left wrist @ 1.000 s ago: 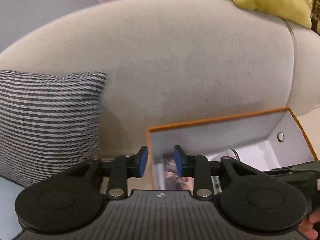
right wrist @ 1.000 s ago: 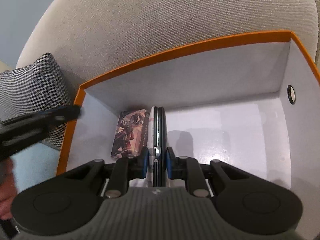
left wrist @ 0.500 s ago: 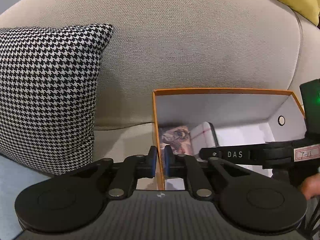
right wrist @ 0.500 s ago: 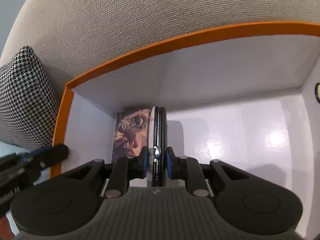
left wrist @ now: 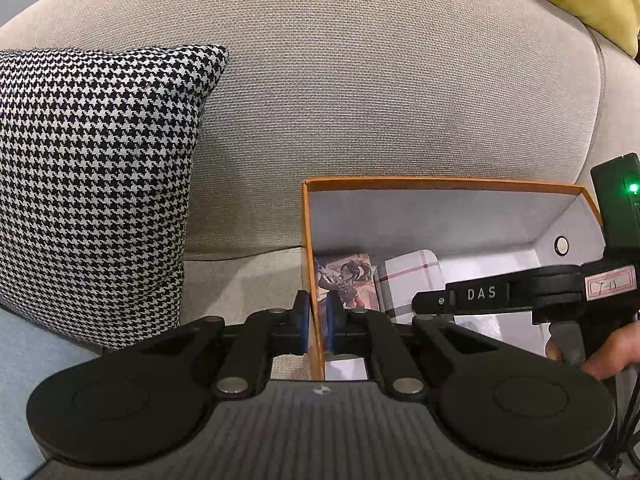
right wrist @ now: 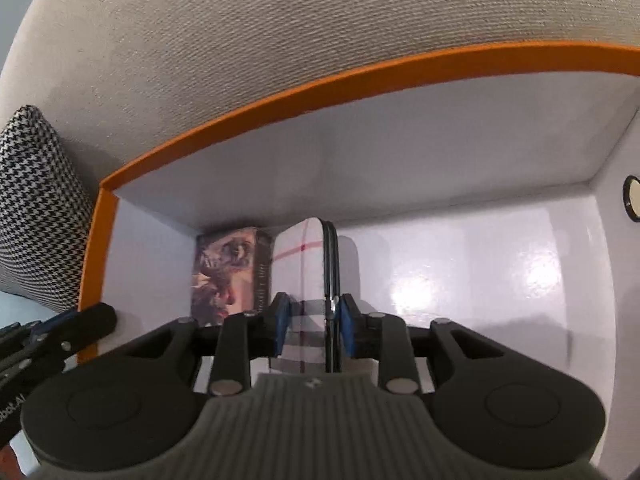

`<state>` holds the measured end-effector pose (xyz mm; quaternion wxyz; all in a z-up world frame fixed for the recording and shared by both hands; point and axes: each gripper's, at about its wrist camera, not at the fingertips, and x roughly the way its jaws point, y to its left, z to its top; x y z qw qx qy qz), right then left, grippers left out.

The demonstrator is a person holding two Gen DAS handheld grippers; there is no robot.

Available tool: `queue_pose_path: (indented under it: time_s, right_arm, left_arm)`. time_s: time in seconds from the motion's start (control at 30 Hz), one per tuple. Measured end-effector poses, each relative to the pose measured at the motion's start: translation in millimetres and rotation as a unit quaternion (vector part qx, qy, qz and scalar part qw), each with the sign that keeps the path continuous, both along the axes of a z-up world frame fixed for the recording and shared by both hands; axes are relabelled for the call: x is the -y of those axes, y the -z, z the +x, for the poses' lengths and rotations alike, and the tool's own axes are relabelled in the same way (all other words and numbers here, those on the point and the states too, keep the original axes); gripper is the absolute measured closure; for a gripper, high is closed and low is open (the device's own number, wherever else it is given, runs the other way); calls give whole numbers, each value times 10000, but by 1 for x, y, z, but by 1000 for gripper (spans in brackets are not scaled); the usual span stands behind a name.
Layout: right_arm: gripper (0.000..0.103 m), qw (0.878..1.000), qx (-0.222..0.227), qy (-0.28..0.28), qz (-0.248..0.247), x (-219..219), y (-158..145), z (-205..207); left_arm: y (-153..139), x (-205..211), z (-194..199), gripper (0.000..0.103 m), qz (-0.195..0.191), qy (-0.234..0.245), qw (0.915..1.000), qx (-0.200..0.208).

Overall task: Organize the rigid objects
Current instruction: 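Lower the plaid case into the orange box beside the card box and open the right tool, then move the left tool to the dark navy bottle and grasp it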

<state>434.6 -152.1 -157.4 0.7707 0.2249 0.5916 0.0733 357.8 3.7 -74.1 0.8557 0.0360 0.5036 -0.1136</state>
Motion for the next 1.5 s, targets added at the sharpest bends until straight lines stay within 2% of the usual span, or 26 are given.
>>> queue_pose_path:
  time_s: [0.13,0.2,0.43,0.5,0.67,0.8,0.87,0.9,0.97,1.2,1.33,1.43,1.5]
  right_arm:
    - [75,9983,-142,448,348,6,8,1]
    - [74,9979,-86,545,352,7,10,4]
    - [73,9993,-26,279,238,7,7,8]
    - [66,9997,18,228,-6,5,3,8]
    - [63,9998,108,-18,-141,10,-12,2]
    - [53,9986,136,-281,-427,9,-19,-6]
    - [56,9986,18,-355,-404,7,-17,-8]
    - [64,9986,-20,-409,-341,6,-15,-9]
    - [73,9984,-35,-437,-347,2,-13,-11]
    - [73,9975,74,-518,-481,-6,-15,-12]
    - [72,9964,338,-606,-478,-6,-31,-21]
    - [71,9922,821,-764,-538,-3,-57,-41]
    - [64,9884,1198,-785,-511,-6,-70,-58]
  left_arm:
    - [0,-3,2,94,-31,-39,10000,-31]
    - [-6,-3,2,94,-24,-32,10000,-34]
    - [-6,-5,3,94,-57,-97,9999,-33]
    - [-6,-6,3,94,-101,-155,9998,-48]
    - [-7,-10,-1,94,-159,-245,9996,-36]
    - [-5,-12,-2,94,-163,-261,9995,-30]
    - [-5,-12,-3,94,-147,-255,9996,-25]
    - [-6,-12,-4,94,-144,-263,9995,-23]
    - [-8,-11,-4,94,-146,-264,9995,-13]
    - [-13,-12,-10,94,-192,-270,9994,75]
    - [-27,-18,-24,94,-323,-364,9983,311]
    - [-42,-24,-44,94,-462,-410,9959,662]
    - [-51,-28,-62,94,-516,-445,9935,908]
